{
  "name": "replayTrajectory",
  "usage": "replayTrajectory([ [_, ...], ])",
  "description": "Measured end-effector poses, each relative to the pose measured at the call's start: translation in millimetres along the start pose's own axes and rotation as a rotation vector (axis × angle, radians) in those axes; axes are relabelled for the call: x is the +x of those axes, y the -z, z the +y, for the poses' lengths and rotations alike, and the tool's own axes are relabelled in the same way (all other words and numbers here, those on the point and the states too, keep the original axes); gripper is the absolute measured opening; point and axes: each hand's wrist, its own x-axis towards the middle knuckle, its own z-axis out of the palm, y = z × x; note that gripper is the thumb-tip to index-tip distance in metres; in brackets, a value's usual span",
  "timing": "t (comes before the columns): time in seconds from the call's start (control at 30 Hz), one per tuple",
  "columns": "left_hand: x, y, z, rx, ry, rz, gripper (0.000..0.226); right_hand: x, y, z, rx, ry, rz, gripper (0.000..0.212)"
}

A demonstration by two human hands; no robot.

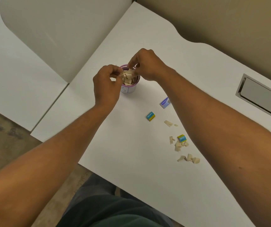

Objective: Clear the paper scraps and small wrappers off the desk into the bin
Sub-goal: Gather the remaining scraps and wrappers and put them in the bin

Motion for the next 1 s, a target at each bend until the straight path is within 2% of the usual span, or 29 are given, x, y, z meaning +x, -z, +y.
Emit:
replayTrajectory([
  [0.13, 1, -6, -5, 0.017, 0.007, 0.070, 0.014, -6, -12, 3, -0.027, -0.015, 0.101, 0.026],
  [0.27, 19, -9, -24, 0.002, 0.183, 0.174, 0.027, -12, -34, 5, -0.198, 0.078, 0.102, 0.021],
  [0.33, 29, -7, -40, 0.030, 0.241, 0.170, 0.031, -11, -42, 10, -0.325, 0.150, 0.077, 0.025],
  [0.4, 38, -6, -56, 0.101, 0.231, 0.099, 0.030, -12, -45, 13, -0.323, 0.158, 0.086, 0.027],
  [0.47, 50, -8, -71, 0.190, 0.182, 0.007, 0.027, -15, -44, 14, -0.219, 0.153, 0.138, 0.025],
  [0.57, 70, -14, -93, 0.307, 0.046, -0.158, 0.029, -26, -35, 17, 0.110, 0.070, 0.371, 0.019],
  [0.63, 84, -21, -109, 0.383, -0.080, -0.248, 0.035, -35, -32, 19, 0.264, 0.004, 0.466, 0.016],
  [0.73, 103, -34, -122, 0.507, -0.234, -0.342, 0.038, -44, -36, 22, 0.360, -0.076, 0.470, 0.015],
  [0.87, 117, -45, -108, 0.740, -0.417, -0.477, 0.008, -47, -43, 28, 0.500, -0.185, 0.487, 0.015],
  [0.93, 119, -47, -107, 0.772, -0.425, -0.465, 0.009, -48, -47, 30, 0.552, -0.230, 0.500, 0.015],
  [1.0, 116, -46, -107, 0.644, -0.310, -0.400, 0.013, -47, -51, 33, 0.598, -0.263, 0.510, 0.014],
])
